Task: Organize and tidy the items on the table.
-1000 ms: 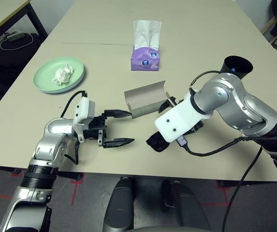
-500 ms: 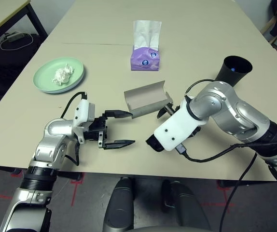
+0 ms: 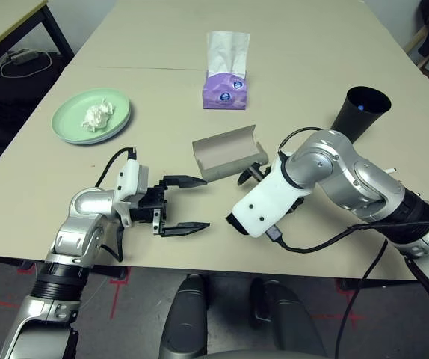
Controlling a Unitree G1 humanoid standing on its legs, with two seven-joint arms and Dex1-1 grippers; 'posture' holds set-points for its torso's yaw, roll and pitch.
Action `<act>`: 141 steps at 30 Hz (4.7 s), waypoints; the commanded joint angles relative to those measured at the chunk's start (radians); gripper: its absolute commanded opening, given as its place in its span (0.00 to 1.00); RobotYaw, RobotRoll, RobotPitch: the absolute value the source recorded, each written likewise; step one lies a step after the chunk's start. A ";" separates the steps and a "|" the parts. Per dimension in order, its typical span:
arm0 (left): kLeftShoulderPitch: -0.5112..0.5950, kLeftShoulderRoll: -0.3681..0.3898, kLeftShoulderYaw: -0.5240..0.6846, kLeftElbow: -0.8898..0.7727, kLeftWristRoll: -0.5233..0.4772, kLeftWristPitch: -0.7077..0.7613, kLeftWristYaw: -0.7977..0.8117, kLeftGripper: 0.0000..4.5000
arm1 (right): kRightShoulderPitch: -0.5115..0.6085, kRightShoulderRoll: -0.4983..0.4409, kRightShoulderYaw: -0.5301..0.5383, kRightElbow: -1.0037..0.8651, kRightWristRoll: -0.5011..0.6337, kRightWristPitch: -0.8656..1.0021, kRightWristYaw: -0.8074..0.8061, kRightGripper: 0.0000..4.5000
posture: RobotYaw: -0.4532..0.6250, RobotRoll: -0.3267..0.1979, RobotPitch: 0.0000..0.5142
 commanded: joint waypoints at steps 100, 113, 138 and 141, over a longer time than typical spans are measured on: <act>-0.038 -0.009 -0.035 0.042 0.039 -0.080 0.010 1.00 | -0.248 -0.019 0.205 -0.089 0.733 1.273 -0.416 0.99 | 0.61 0.62 0.34; -0.030 -0.005 -0.034 0.036 0.042 -0.080 0.011 1.00 | -0.251 -0.020 0.240 -0.076 0.721 1.223 -0.447 0.99 | 0.62 0.62 0.35; -0.031 -0.007 -0.035 0.036 0.050 -0.080 0.013 1.00 | -0.254 0.000 0.231 -0.068 0.748 1.251 -0.476 0.77 | 0.61 0.62 0.34; -0.031 -0.007 -0.035 0.037 0.050 -0.079 0.013 1.00 | -0.253 0.000 0.232 -0.068 0.747 1.244 -0.476 0.54 | 0.61 0.62 0.34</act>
